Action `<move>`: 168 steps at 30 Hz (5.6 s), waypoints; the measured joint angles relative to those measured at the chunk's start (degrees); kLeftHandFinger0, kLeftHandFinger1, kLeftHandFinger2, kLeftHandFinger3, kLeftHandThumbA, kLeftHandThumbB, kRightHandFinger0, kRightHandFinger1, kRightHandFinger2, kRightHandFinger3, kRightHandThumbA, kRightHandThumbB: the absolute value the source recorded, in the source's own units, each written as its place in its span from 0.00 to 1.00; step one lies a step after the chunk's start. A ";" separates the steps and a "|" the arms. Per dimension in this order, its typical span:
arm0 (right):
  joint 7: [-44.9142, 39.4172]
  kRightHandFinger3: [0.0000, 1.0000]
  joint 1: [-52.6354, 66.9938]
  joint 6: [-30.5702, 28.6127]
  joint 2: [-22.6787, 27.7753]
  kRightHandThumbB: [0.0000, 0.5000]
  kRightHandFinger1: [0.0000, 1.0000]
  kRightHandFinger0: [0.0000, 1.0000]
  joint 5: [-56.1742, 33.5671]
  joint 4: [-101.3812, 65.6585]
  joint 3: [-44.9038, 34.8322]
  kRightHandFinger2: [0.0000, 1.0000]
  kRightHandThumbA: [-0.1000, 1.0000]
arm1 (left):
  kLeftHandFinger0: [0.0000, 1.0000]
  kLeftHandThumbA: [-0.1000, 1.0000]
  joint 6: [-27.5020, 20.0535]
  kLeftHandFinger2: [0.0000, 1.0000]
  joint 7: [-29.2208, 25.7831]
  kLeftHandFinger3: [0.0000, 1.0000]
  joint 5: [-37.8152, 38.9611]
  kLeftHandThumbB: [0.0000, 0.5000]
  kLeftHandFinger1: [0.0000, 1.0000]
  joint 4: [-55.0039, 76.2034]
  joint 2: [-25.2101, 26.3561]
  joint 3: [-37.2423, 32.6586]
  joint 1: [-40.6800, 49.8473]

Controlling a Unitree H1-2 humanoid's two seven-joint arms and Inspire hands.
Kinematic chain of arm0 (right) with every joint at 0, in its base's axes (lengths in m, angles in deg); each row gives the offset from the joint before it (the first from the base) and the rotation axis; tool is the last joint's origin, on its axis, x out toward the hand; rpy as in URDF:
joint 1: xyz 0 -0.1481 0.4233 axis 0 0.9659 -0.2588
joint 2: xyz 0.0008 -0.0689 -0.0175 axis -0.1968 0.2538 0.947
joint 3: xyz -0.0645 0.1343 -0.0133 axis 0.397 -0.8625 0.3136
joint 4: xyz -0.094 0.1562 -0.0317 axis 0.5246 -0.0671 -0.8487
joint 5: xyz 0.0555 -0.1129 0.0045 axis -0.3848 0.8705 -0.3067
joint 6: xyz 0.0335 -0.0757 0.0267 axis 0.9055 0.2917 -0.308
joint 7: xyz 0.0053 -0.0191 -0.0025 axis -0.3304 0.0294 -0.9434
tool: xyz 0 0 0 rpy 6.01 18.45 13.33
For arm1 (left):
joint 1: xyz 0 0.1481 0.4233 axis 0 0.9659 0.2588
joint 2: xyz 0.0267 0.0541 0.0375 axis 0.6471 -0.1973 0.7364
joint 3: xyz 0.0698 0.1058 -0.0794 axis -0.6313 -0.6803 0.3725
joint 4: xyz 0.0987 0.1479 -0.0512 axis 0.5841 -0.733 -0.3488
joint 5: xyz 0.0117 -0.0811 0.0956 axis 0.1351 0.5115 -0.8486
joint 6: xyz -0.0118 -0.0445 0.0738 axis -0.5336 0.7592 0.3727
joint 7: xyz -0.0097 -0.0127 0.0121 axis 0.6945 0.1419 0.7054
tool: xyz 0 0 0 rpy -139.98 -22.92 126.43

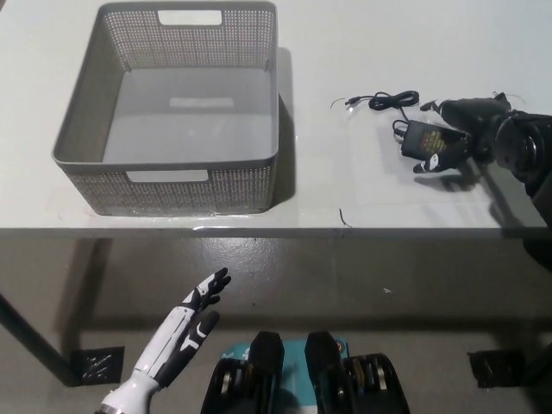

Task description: Use the right hand to pick up a black power cord and place it into a container on the left hand side

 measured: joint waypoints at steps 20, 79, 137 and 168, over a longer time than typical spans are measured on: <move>-0.28 1.00 -1.88 -1.53 -2.58 1.00 1.00 1.00 -0.85 7.05 -0.10 1.00 0.93 | 1.00 1.00 0.00 1.00 0.00 1.00 -0.46 0.70 1.00 0.07 0.01 0.12 -1.28; 18.76 0.52 -2.97 -10.93 -5.33 0.20 0.45 0.07 -6.62 22.52 -7.43 0.70 0.00 | 1.00 1.00 -0.48 1.00 0.00 1.00 -2.89 0.59 1.00 -0.03 0.28 0.19 -3.23; 16.23 0.07 -13.66 -1.26 -20.38 0.25 0.02 0.00 -12.50 -2.64 -15.99 0.06 0.79 | 1.00 1.00 -0.29 1.00 0.78 1.00 -4.65 0.48 1.00 2.83 1.45 -0.89 -0.90; 11.69 1.00 -16.09 2.05 -30.97 0.99 1.00 1.00 -13.69 3.12 -13.81 1.00 1.00 | 1.00 1.00 1.19 1.00 4.61 1.00 -6.24 0.57 1.00 3.29 2.13 -3.91 -3.58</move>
